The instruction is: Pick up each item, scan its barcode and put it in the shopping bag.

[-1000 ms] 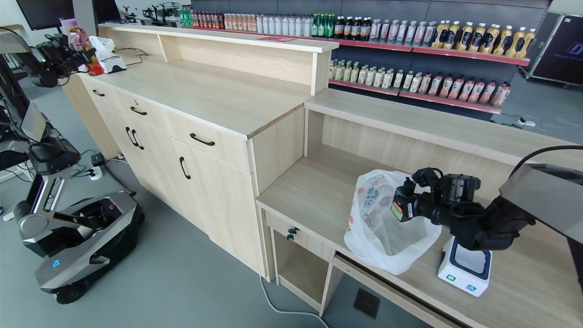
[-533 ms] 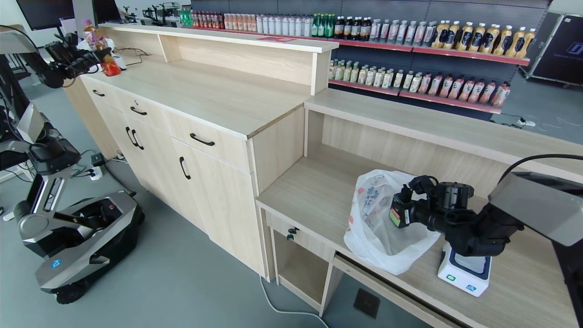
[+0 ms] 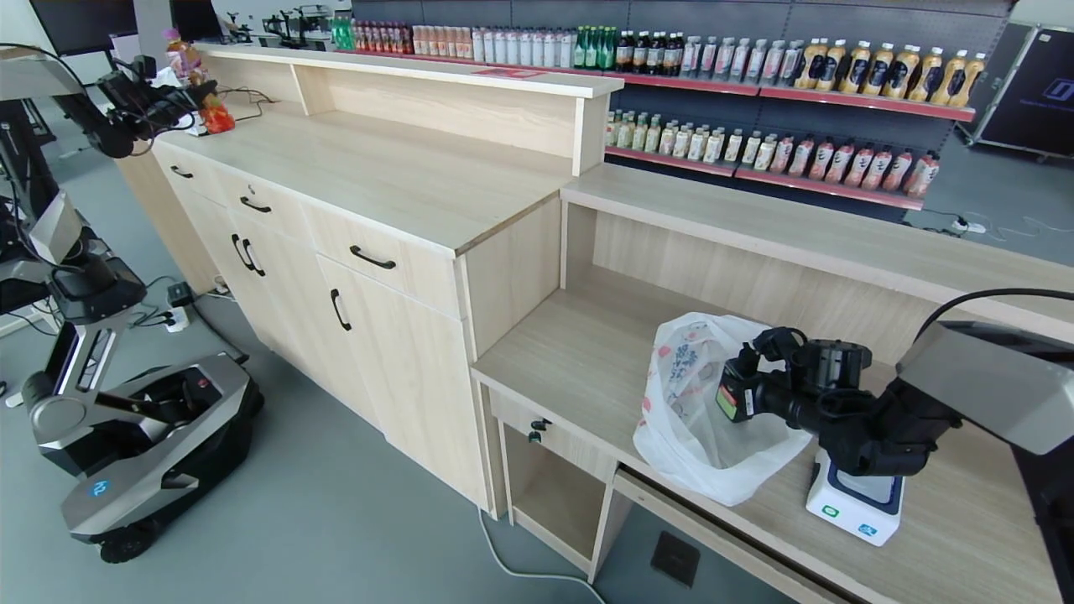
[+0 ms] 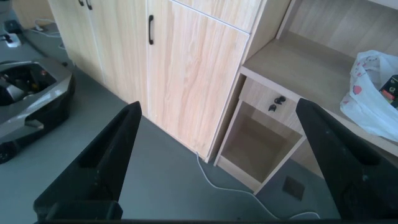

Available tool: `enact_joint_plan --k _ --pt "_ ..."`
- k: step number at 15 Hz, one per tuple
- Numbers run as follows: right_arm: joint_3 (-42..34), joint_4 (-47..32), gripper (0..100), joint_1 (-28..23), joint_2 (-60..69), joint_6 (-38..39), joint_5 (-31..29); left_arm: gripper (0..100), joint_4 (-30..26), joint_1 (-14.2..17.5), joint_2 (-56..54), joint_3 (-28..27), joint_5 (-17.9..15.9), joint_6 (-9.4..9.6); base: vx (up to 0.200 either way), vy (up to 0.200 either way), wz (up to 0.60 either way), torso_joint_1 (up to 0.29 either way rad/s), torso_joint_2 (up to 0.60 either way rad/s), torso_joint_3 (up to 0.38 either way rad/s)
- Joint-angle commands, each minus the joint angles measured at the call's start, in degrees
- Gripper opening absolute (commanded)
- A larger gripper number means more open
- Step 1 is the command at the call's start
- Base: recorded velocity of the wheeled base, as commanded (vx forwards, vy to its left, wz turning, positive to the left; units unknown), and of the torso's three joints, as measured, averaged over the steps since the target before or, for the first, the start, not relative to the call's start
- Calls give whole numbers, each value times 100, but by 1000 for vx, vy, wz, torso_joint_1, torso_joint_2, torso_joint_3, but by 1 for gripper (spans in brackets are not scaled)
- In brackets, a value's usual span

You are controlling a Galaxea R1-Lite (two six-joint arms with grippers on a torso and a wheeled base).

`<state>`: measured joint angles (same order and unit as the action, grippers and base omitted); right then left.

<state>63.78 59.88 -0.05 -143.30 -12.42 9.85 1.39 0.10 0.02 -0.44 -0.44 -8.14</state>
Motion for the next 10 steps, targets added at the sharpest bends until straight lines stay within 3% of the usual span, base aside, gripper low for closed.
enact_joint_plan --k 1,6,10 --pt "-15 6 100 -4 -31 -6 -1 100 2 -1 -2 0 0 -3 0 0 0 0 0 0" --pt "-103 -38 100 5 347 29 -1 100 2 -1 -2 0 0 -3 0 0 0 0 0 0" --pt "-1105 -284 100 -48 1999 47 -1 100 2 -1 -2 0 0 -3 0 0 0 0 0 0"
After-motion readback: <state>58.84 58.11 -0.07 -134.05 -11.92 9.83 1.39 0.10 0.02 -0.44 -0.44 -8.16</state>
